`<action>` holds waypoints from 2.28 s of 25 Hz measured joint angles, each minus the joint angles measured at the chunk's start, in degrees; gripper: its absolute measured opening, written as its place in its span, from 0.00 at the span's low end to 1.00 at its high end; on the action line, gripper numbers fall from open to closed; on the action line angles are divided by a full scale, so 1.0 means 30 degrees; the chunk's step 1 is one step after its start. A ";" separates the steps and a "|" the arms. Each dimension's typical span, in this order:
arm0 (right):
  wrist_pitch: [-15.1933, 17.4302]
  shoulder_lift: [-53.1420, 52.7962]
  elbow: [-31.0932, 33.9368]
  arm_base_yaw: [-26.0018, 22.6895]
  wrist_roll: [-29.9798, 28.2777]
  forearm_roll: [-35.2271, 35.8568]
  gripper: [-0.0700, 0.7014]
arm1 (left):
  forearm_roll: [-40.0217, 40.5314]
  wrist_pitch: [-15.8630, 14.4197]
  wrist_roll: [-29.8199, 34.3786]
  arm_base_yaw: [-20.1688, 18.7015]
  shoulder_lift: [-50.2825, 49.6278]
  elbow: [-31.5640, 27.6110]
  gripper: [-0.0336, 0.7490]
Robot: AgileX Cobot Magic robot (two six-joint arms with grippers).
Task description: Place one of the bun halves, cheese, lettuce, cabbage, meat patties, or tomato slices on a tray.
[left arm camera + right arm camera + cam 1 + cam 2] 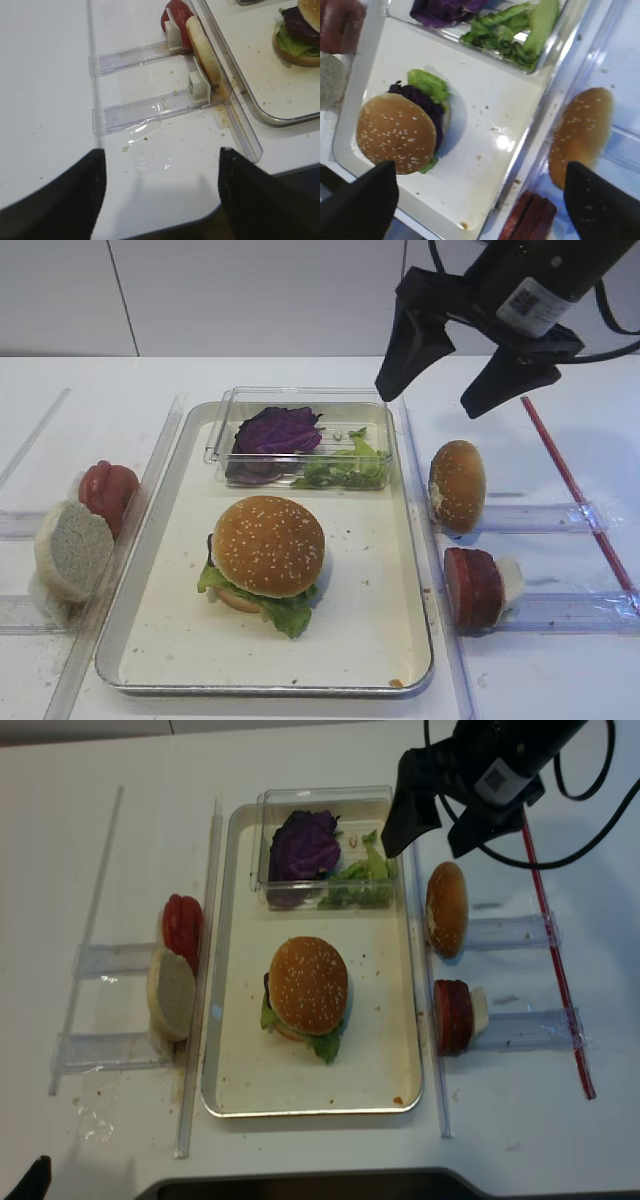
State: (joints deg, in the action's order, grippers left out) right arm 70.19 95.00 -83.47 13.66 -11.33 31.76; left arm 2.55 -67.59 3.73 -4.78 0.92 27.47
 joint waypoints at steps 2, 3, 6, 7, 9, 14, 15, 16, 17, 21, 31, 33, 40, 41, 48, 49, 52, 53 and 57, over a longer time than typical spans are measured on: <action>0.0000 -0.0208 0.0000 -0.0032 0.0226 -0.1092 0.96 | 0.0000 0.0000 0.0000 0.0000 0.0000 0.0000 0.60; 0.0035 -0.0356 0.0000 -0.0032 0.0306 -0.1719 0.96 | 0.0000 0.0000 0.0000 0.0000 0.0000 0.0000 0.60; 0.0124 -0.0815 -0.0030 -0.0032 0.0954 -0.3483 0.96 | 0.0000 0.0000 0.0000 0.0000 0.0000 0.0000 0.60; 0.0167 -0.0997 -0.0030 -0.0032 0.1057 -0.4063 0.96 | 0.0000 0.0000 0.0000 0.0000 0.0000 0.0000 0.60; 0.0207 -0.1323 -0.0030 -0.0032 0.1238 -0.4998 0.96 | 0.0000 0.0000 0.0000 0.0000 0.0000 0.0000 0.60; 0.0277 -0.2049 0.0098 -0.0032 0.1463 -0.7318 0.96 | 0.0000 0.0000 0.0000 0.0000 0.0000 0.0000 0.60; 0.0277 -0.2188 0.0242 -0.0032 0.1551 -0.7777 0.96 | 0.0000 0.0000 0.0000 0.0000 0.0000 0.0000 0.60; 0.0277 -0.2365 0.0508 -0.0032 0.1626 -0.8081 0.95 | 0.0000 0.0000 0.0000 0.0000 0.0000 0.0000 0.60; 0.0277 -0.2573 0.0785 -0.0032 0.1668 -0.8229 0.94 | 0.0000 0.0000 0.0000 0.0000 0.0000 0.0000 0.60; 0.0277 -0.3267 0.1912 -0.0032 0.1706 -0.8341 0.90 | 0.0000 0.0000 0.0000 0.0000 0.0000 0.0000 0.60; 0.0308 -0.5616 0.3696 -0.1768 0.1508 -0.7817 0.89 | 0.0000 0.0000 0.0000 0.0000 0.0000 0.0000 0.60; 0.0308 -0.6338 0.4063 -0.2464 0.1430 -0.7611 0.89 | 0.0000 0.0000 0.0000 0.0000 0.0000 0.0000 0.60; 0.0402 -0.9711 0.4979 -0.2732 0.1375 -0.7849 0.89 | 0.0000 0.0000 0.0000 0.0000 0.0000 0.0000 0.60; 0.0427 -1.0266 0.5203 -0.2732 0.1375 -0.7879 0.89 | 0.0000 0.0000 0.0000 0.0000 0.0000 0.0000 0.60; 0.0614 -1.3893 0.6719 -0.2732 0.1458 -0.7879 0.89 | 0.0000 0.0000 0.0000 0.0000 0.0000 0.0000 0.60; 0.0657 -1.4415 0.6932 -0.2732 0.1492 -0.7879 0.89 | 0.0000 0.0000 0.0000 0.0000 0.0000 0.0000 0.60; 0.0741 -1.5810 0.7458 -0.2732 0.1663 -0.7879 0.89 | 0.0000 0.0000 0.0000 0.0000 0.0000 0.0000 0.60; 0.0784 -1.6263 0.7620 -0.2732 0.1702 -0.7879 0.89 | 0.0000 0.0000 0.0000 0.0000 0.0000 0.0000 0.60; 0.0820 -1.7863 0.8089 -0.2732 0.1777 -0.7879 0.89 | 0.0000 0.0000 0.0000 0.0000 0.0000 0.0000 0.60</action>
State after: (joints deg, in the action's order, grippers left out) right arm 72.65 41.41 -59.21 5.46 -6.00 8.12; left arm 2.55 -67.59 3.73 -4.78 0.92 27.47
